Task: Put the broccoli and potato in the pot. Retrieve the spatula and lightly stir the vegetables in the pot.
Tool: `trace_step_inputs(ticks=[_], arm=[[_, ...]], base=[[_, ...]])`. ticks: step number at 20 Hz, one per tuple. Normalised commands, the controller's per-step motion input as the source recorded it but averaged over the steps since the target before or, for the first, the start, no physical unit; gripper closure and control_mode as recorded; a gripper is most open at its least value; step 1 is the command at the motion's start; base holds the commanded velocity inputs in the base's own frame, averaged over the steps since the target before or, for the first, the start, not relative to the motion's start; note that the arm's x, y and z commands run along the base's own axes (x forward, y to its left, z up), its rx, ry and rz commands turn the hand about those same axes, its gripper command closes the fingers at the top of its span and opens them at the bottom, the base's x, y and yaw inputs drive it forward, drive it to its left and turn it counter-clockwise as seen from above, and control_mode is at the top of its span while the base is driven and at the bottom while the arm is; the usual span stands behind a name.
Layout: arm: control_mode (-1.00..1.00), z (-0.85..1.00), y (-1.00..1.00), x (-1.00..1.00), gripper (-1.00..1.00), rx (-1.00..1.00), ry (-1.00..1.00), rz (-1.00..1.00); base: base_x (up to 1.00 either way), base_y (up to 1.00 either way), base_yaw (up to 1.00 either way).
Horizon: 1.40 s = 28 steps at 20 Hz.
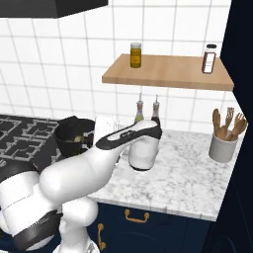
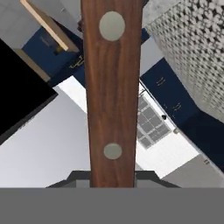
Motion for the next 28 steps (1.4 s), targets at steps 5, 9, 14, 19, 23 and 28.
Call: trace_step_inputs(ticks=[5,9,14,19,23,28], arm=[[-1.0,0.84,0.46,0.05,1.0,0.45,0.13,-0.29],[-1.0,0.71,0.33,0.14,1.0,0.28,0.36,-0.36],[-1.0,-0.35,0.45,0.79,1.0,0.18,0.63,-0.2],[-1.0,0.18,0.57,0.51,1.0,0.12,0.18,-0.04],[-1.0,0.08,0.56,0.85,1.0,0.08,0.24,-0.06],[-1.0,-0.16,0.13,1.0,1.0,0.0,0.24,-0.09]], base=[[0.0,0.0,0.0],[0.0,0.0,0.0],[0.0,0.0,0.0],[0.0,0.0,0.0],[0.0,0.0,0.0],[0.0,0.0,0.0]])
